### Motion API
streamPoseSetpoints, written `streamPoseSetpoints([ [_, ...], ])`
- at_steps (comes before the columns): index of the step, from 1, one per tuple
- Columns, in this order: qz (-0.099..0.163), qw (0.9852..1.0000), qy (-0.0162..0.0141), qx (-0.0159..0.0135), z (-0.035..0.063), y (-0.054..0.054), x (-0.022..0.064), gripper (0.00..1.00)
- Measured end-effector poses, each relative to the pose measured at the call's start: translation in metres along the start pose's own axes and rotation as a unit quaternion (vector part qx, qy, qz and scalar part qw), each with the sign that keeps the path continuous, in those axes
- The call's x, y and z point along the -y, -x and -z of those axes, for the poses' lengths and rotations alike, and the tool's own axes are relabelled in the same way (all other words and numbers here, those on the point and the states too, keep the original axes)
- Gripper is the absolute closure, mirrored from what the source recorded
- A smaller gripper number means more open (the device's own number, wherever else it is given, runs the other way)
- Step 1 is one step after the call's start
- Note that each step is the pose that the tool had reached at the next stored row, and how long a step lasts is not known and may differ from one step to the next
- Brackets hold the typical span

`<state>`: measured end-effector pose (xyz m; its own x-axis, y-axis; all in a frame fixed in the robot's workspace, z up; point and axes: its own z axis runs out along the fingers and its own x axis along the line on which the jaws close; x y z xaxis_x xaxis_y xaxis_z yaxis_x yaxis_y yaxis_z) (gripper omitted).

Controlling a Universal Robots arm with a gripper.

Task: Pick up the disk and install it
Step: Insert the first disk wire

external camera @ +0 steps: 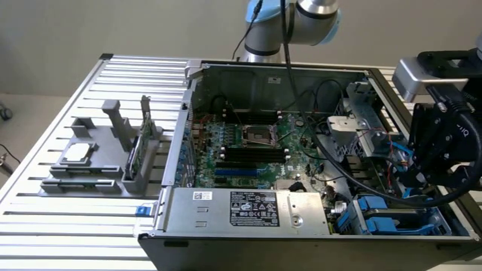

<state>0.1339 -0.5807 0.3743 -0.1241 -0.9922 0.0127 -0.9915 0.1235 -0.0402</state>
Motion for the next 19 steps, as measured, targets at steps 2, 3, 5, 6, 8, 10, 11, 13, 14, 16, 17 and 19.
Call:
streamPoseSetpoints([
  [2, -0.014, 0.9999, 0.0003, 0.0006, 0.0, 0.0, 0.0, 0.89],
  [3, -0.021, 0.9998, 0.0005, 0.001, 0.0, 0.0, 0.0, 0.89],
  [5, -0.034, 0.9994, 0.0009, 0.002, -0.0001, 0.0, 0.0, 0.89],
  [6, -0.041, 0.9991, 0.001, 0.0024, -0.0001, 0.0, 0.0, 0.89],
  [8, -0.055, 0.9985, 0.0014, 0.0035, -0.0001, 0.0, 0.0, 0.89],
  [10, -0.069, 0.9976, 0.0019, 0.0047, -0.0002, 0.0, 0.0, 0.89],
  [11, -0.075, 0.9971, 0.0021, 0.0054, -0.0002, 0.0, 0.0, 0.89],
  [13, -0.089, 0.996, 0.0025, 0.0068, -0.0004, 0.0, 0.0, 0.89],
  [14, -0.096, 0.9953, 0.0028, 0.0076, -0.0005, 0.0, 0.0, 0.89],
  [16, -0.11, 0.9939, 0.0032, 0.009, -0.0007, 0.0, 0.0, 0.89],
  [17, -0.116, 0.9931, 0.0034, 0.0097, -0.0008, 0.0, 0.0, 0.89],
  [19, -0.13, 0.9914, 0.0039, 0.0111, -0.0012, 0.0, 0.0, 0.89],
])
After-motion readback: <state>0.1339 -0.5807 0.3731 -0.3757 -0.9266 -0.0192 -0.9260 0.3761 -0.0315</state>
